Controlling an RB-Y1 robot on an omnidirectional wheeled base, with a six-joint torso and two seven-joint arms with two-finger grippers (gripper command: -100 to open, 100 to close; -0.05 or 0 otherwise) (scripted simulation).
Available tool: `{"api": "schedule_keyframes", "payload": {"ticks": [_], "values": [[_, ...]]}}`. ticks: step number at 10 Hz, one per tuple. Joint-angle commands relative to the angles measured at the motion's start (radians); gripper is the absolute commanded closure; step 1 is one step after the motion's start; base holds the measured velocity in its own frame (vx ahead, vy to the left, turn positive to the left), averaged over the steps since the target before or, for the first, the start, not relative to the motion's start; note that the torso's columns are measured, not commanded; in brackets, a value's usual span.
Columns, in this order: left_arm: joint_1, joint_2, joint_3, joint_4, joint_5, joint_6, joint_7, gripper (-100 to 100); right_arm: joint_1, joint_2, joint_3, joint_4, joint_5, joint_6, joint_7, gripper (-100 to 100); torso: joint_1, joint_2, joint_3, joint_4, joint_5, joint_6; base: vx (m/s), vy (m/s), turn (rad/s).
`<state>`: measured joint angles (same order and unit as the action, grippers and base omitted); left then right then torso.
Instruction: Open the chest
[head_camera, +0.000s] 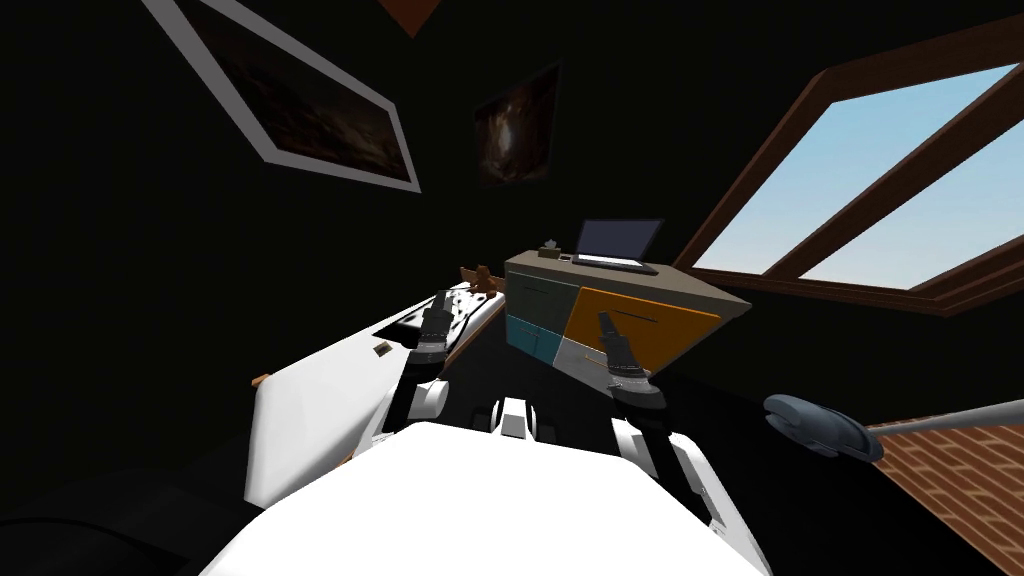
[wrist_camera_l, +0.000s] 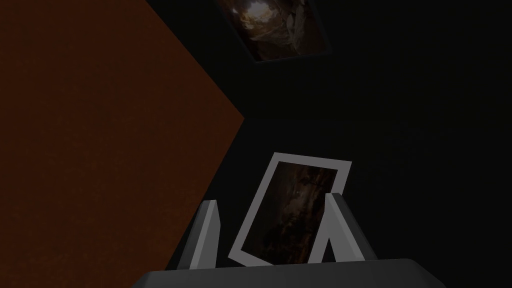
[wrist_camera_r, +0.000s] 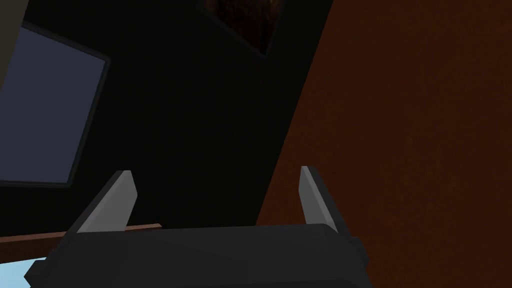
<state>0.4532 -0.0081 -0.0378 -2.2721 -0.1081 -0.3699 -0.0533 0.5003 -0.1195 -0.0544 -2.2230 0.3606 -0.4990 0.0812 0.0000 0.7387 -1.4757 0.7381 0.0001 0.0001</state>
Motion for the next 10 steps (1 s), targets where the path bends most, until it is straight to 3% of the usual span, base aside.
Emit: {"api": "schedule_keyframes", "payload": {"ticks": [1,6,7,8,10], "values": [[0.000,0.000,0.000,0.000,0.000,0.000,0.000,0,0.001,-0.005,-0.008,0.015,0.068,0.031,0.017,-100,0.000,0.000,0.000,0.000,0.000,0.000,0.034,0.028,0.022],[0.000,0.000,0.000,0.000,0.000,0.000,0.000,0,-0.005,-0.016,-0.028,0.062,0.221,0.125,0.070,-100,0.000,-0.001,-0.001,0.000,0.000,0.000,0.046,0.032,0.038],[0.000,0.000,0.000,0.000,0.000,0.000,0.000,0,-0.005,-0.016,-0.028,0.062,0.251,0.125,0.070,-100,0.000,-0.001,0.000,0.000,0.000,0.000,0.039,0.042,0.024],[0.000,0.000,0.000,0.000,0.000,0.000,0.000,0,-0.008,-0.019,-0.034,0.079,0.281,0.160,0.089,-100,0.001,0.000,0.000,0.000,0.000,0.000,0.056,0.040,0.053],[0.000,0.000,0.000,0.000,0.000,0.000,0.000,0,-0.008,-0.019,-0.034,0.079,0.322,0.160,0.089,-100,-0.001,-0.001,0.000,0.000,0.000,0.000,0.034,0.022,0.008]]}}
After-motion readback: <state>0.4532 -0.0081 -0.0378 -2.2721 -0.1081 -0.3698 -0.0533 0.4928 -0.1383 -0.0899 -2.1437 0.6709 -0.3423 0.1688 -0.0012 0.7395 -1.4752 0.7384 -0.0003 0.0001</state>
